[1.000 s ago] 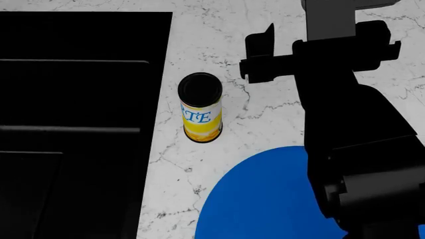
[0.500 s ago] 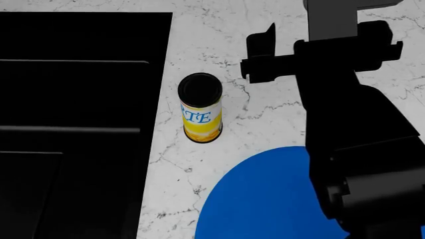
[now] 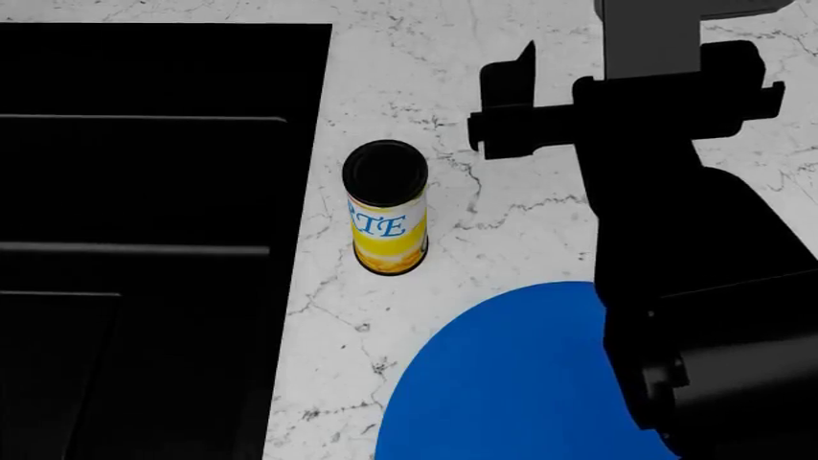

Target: Pick the tangerine from the sink and place it on the plate located on the counter

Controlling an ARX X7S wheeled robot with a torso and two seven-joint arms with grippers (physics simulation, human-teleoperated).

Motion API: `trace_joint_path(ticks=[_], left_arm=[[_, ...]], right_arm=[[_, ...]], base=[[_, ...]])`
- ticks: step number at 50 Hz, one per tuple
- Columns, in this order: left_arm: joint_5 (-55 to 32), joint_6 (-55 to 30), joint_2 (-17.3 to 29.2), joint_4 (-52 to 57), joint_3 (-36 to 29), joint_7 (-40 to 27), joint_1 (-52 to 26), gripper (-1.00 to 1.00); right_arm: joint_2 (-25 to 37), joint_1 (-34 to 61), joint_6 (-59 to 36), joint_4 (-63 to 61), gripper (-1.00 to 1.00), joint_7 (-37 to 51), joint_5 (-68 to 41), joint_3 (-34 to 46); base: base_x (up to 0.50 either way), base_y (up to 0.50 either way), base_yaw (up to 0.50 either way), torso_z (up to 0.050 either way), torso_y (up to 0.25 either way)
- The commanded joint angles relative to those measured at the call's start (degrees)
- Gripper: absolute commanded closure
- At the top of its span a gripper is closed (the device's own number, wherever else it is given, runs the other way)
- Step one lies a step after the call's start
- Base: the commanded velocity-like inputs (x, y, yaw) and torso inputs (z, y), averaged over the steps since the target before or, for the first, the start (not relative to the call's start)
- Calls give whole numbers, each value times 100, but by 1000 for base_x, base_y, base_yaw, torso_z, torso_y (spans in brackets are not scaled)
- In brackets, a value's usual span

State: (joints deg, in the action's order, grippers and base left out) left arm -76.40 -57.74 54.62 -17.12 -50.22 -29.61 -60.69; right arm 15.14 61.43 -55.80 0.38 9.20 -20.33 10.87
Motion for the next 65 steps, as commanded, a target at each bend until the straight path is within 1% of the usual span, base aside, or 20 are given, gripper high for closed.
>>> trace_joint_path(ticks=[1, 8, 15, 23, 37, 48, 54, 65], left_arm=[[-410, -10, 444, 899, 298, -253, -135, 100], [-654, -141, 597, 1394, 435, -356, -299, 100], [-826, -171, 737, 1627, 534, -387, -340, 100], [-1059, 137, 824, 1978, 783, -109, -319, 100], [-1466, 185, 991, 2617, 1053, 233, -491, 100], [-1744, -105, 876, 2961, 1131, 230, -908, 100], [-2051, -240, 806, 3152, 1203, 197, -1140, 100], [-2471, -510, 579, 3443, 1234, 154, -1576, 100]], right_arm=[[-12, 13, -5, -32, -100, 26, -42, -17], [3, 27, -46, -98, -100, 59, -77, -60], [26, -29, -110, -223, -100, 94, -122, -96], [58, -20, -171, -299, -100, 121, -165, -140], [178, -115, -328, -587, -100, 210, -288, -363], [402, -167, -726, -1073, -100, 332, -454, -674], [583, -245, -971, -1385, -100, 393, -554, -904], [669, -354, -1048, -1523, -100, 446, -607, -1052]], base=[[0, 0, 0, 0, 0], [0, 0, 0, 0, 0], [0, 0, 0, 0, 0], [0, 0, 0, 0, 0], [0, 0, 0, 0, 0], [0, 0, 0, 0, 0], [0, 0, 0, 0, 0], [0, 0, 0, 0, 0]])
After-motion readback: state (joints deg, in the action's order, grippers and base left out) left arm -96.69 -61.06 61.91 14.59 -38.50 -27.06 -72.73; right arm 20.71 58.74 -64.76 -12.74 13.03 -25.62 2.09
